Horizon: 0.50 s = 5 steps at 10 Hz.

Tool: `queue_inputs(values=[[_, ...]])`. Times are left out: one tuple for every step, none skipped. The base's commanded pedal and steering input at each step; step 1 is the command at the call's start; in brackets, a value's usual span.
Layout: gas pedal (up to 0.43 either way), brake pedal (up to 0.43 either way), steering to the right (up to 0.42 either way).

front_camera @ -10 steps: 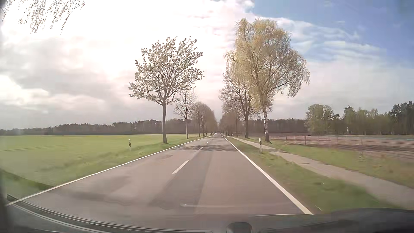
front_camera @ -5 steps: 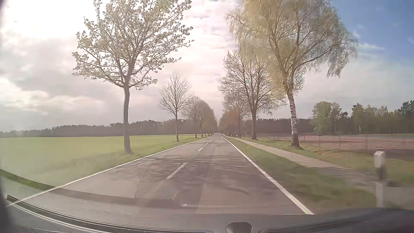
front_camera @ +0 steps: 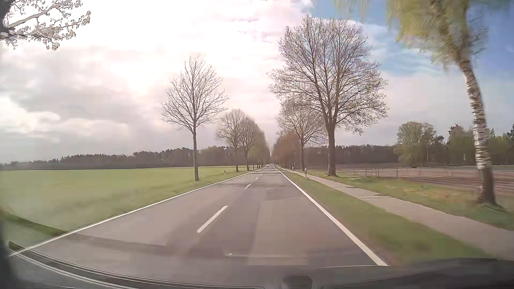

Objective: Follow the waypoints while adhering to traffic rules and regulations

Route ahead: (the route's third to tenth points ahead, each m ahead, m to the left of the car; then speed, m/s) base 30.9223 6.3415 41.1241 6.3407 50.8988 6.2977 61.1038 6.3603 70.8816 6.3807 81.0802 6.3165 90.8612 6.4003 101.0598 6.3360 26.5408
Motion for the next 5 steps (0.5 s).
queue_inputs(values=[[0.228,0.006,-0.001],[0.228,0.0,-0.001],[0.22,0.0,-0.001],[0.22,0.0,-0.001],[0.22,0.0,-0.001]])
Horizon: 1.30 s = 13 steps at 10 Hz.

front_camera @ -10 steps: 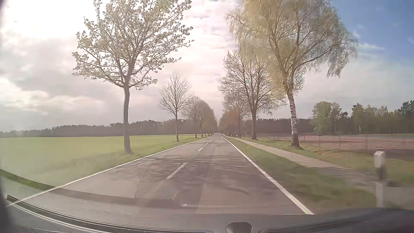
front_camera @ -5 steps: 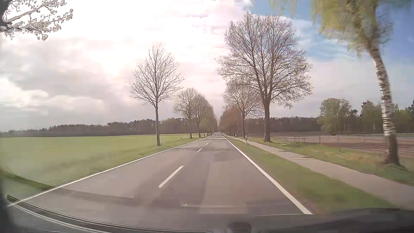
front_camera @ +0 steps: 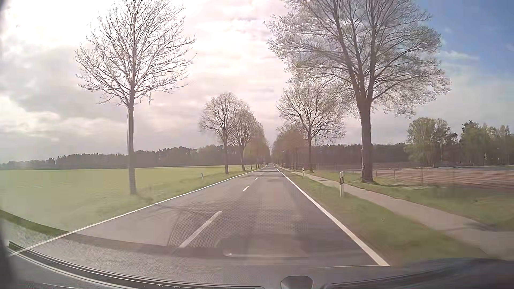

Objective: Follow the waypoints while adhering to traffic rules and regulations

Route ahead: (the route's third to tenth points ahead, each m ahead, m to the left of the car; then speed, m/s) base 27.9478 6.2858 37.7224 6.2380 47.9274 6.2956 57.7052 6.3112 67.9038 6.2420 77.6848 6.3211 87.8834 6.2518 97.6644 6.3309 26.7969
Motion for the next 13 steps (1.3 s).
queue_inputs(values=[[0.22,0.0,-0.001],[0.22,0.0,-0.001],[0.209,0.0,-0.001],[0.197,0.0,-0.001],[0.197,0.0,-0.001],[0.197,0.0,0.0],[0.197,0.0,0.0],[0.197,0.0,0.0],[0.197,0.0,0.0],[0.197,0.0,-0.001],[0.197,0.0,-0.001],[0.197,0.0,-0.001],[0.189,0.0,-0.001]])
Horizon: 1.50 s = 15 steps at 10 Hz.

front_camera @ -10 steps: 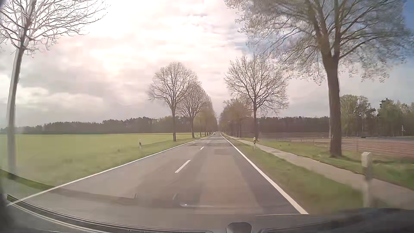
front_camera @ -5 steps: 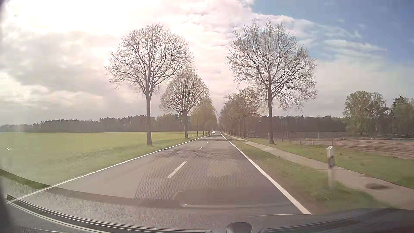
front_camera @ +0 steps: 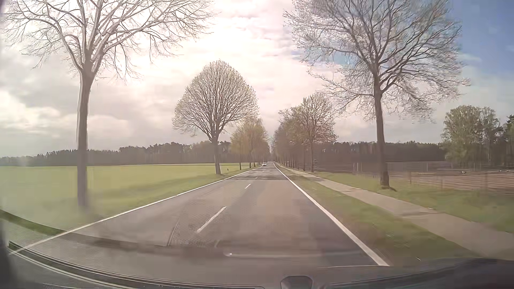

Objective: Follow the waypoints while adhering to traffic rules and regulations

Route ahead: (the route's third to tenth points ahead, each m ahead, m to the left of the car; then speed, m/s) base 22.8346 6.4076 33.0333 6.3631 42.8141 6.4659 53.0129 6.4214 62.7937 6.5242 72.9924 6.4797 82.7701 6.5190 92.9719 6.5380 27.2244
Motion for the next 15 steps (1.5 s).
queue_inputs(values=[[0.189,0.0,-0.001],[0.177,0.0,-0.001],[0.177,0.0,-0.001],[0.177,0.0,-0.001],[0.177,0.0,-0.001],[0.177,0.0,-0.001],[0.177,0.0,-0.001],[0.177,0.0,-0.001],[0.169,0.0,-0.001],[0.157,0.0,-0.001],[0.138,0.0,-0.001],[0.13,0.0,-0.001],[0.118,0.0,-0.001],[0.118,0.0,-0.001],[0.11,0.0,-0.001]])
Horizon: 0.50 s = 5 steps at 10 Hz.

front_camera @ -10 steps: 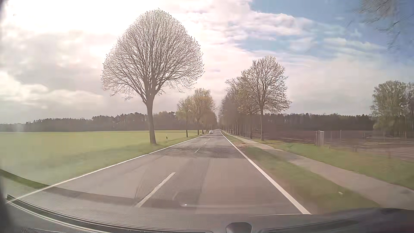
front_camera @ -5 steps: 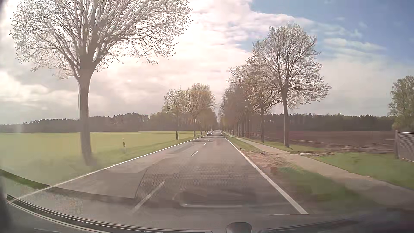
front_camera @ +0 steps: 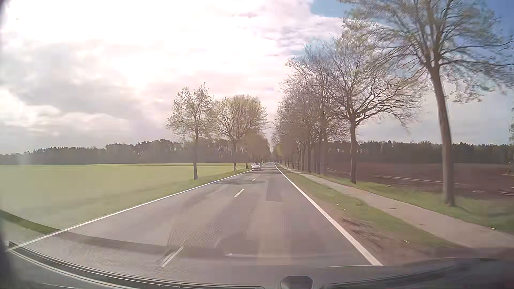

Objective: Follow the waypoints while adhering to traffic rules and regulations

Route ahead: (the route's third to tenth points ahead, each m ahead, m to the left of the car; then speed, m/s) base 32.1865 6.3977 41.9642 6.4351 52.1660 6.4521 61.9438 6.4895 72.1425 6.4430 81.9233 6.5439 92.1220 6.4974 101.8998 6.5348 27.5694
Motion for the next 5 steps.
queue_inputs(values=[[0.11,0.0,-0.001],[0.11,0.0,-0.001],[0.11,0.0,-0.001],[0.098,0.0,-0.001],[0.098,0.0,-0.001]])
